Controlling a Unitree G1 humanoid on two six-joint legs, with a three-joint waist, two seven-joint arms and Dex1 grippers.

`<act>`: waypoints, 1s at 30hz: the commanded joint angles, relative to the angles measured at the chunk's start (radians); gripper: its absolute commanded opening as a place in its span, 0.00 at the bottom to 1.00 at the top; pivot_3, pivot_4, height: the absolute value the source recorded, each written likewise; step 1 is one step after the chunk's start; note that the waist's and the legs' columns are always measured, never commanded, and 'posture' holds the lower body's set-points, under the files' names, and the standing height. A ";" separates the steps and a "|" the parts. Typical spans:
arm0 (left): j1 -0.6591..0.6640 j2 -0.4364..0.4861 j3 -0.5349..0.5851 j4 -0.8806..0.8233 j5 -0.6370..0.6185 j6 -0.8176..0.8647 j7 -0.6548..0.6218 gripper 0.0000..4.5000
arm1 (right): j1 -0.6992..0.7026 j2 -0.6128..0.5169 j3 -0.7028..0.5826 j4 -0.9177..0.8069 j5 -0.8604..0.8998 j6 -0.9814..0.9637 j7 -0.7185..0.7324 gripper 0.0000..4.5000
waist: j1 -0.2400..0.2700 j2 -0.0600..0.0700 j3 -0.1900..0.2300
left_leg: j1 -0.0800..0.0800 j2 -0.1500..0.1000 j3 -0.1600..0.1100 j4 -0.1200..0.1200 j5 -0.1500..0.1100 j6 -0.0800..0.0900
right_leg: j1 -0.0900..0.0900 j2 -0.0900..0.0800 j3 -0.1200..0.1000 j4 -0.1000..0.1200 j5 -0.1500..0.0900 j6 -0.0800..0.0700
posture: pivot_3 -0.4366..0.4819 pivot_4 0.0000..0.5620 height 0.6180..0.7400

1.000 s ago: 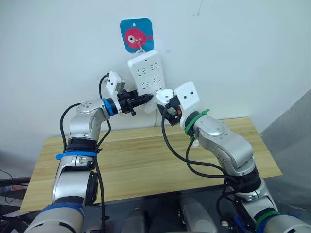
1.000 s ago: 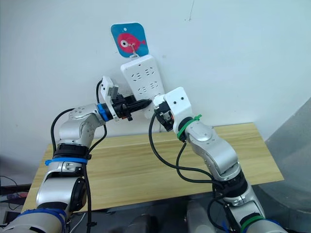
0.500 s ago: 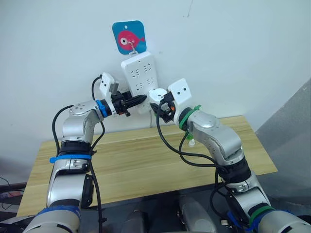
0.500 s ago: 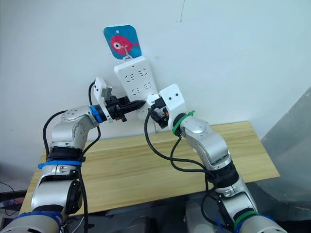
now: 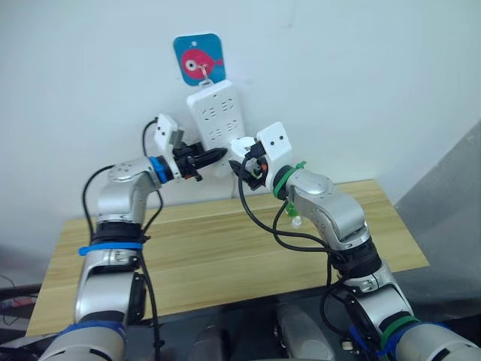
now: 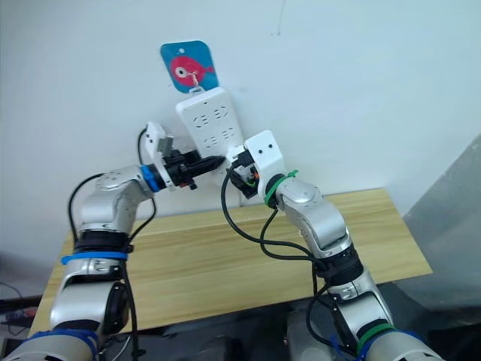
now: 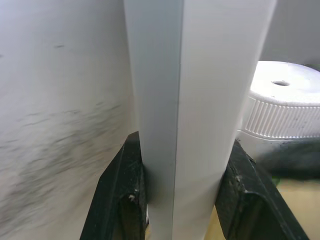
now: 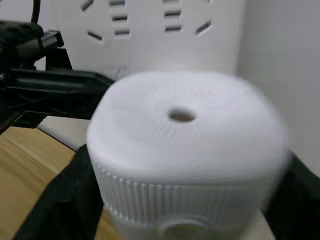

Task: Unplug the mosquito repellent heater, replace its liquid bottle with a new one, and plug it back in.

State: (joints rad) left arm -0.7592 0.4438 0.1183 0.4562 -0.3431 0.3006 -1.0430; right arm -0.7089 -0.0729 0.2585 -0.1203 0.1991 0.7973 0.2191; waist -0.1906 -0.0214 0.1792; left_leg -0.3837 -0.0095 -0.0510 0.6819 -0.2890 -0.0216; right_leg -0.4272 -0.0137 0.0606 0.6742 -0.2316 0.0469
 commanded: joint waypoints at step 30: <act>0.304 0.230 0.111 -0.238 -0.001 -0.167 0.067 1.00 | 0.213 -0.280 0.008 -0.493 0.099 0.015 0.274 0.87 | -0.001 -0.002 -0.002 | 0.001 0.003 0.001 -0.001 0.001 0.000 | -0.003 0.003 0.001 0.002 -0.001 -0.001 | 0.33 0.25 0.94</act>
State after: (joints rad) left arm -0.4910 0.6570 0.1918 0.3379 -0.3016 0.1102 -0.9848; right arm -0.4802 -0.3534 0.2891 -0.5855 0.2772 0.8389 0.4755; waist -0.1917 -0.0233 0.1775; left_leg -0.3836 -0.0069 -0.0494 0.6804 -0.2880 -0.0219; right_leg -0.4302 -0.0119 0.0620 0.6760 -0.2323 0.0463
